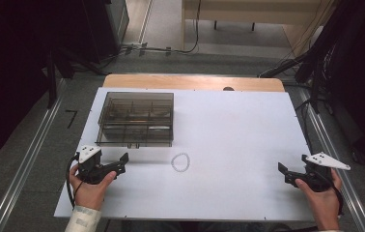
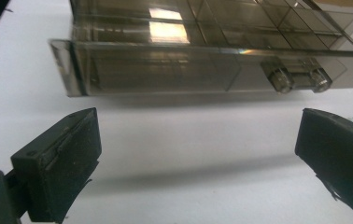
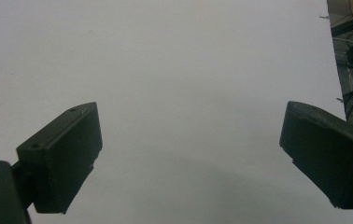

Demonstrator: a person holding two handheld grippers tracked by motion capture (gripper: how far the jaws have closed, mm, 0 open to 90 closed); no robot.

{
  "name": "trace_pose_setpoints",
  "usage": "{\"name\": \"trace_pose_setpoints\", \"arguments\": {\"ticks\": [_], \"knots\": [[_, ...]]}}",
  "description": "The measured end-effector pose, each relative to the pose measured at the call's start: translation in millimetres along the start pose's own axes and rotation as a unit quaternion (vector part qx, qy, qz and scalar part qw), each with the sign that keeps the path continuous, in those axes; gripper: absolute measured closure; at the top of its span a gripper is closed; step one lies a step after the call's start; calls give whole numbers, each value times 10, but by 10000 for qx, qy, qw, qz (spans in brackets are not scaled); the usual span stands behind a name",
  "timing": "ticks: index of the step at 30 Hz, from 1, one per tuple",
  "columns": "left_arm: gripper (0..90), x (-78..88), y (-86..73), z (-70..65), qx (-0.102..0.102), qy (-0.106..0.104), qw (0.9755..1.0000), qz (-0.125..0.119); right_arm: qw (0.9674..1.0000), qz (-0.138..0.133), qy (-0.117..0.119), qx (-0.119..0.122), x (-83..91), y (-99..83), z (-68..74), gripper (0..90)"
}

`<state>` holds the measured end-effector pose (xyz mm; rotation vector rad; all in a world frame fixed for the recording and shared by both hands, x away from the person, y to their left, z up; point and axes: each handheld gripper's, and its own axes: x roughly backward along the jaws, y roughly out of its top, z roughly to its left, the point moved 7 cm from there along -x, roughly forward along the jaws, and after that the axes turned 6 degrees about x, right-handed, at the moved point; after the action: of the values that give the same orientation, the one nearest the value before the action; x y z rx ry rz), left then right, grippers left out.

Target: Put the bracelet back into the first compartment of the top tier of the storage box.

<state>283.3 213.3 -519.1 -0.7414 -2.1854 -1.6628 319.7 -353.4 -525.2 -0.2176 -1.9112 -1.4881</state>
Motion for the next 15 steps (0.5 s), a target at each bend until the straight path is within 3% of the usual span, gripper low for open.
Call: {"name": "trace_pose_setpoints", "arguments": {"ticks": [4, 15], "knots": [[9, -40, -40, -57, 19, -89, 10000, 1, 10000, 5, 10, 75, -1, 18, 36, 41], [9, -107, -87, -299, -287, -368, 9989, 78, 9999, 61, -33, 87, -9, -4, 37, 41]]}}
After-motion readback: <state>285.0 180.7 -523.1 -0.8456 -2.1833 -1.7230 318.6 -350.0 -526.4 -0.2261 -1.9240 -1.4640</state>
